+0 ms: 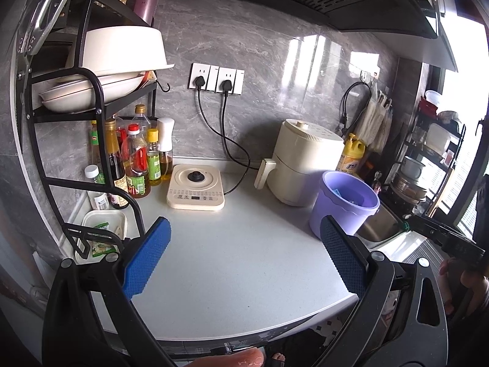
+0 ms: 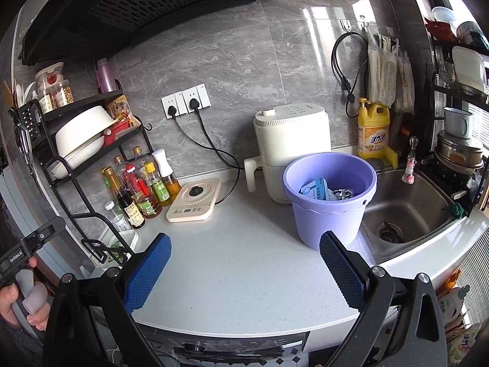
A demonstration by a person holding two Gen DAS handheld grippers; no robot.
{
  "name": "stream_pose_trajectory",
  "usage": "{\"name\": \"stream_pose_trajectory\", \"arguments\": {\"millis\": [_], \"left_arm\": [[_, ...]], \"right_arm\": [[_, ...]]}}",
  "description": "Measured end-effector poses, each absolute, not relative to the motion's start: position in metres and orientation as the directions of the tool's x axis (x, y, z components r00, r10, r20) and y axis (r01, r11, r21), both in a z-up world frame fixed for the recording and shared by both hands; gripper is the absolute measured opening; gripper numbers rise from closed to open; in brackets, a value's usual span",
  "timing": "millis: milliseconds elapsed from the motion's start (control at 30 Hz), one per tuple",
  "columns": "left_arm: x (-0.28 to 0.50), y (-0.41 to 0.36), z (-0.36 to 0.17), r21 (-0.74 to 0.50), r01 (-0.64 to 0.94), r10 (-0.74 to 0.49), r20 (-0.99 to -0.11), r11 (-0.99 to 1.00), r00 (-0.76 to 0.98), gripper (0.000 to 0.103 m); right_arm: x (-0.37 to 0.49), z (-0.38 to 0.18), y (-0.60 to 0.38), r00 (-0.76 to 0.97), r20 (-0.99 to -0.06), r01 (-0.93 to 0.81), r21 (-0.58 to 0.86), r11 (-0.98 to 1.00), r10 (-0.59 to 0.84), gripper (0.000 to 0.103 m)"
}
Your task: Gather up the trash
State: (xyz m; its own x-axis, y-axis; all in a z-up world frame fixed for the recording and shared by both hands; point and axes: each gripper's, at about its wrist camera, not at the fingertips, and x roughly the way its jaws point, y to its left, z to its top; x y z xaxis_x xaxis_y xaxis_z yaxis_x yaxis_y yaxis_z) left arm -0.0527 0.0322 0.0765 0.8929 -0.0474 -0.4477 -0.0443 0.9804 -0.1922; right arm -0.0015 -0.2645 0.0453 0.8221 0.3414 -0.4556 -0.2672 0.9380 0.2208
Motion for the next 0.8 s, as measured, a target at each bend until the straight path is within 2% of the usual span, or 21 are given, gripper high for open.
{"name": "stream_pose_trajectory", "arguments": {"millis": [800], "left_arm": [[-0.034,0.009,0.076,-0.149,-0.008,-0.061,-0.454,0.989,0.889,0.097]], "right_arm": [[-0.003,0.044,-0.277,0.831,-0.461,-0.229,0.225,0.947,0.311,0.096]]}}
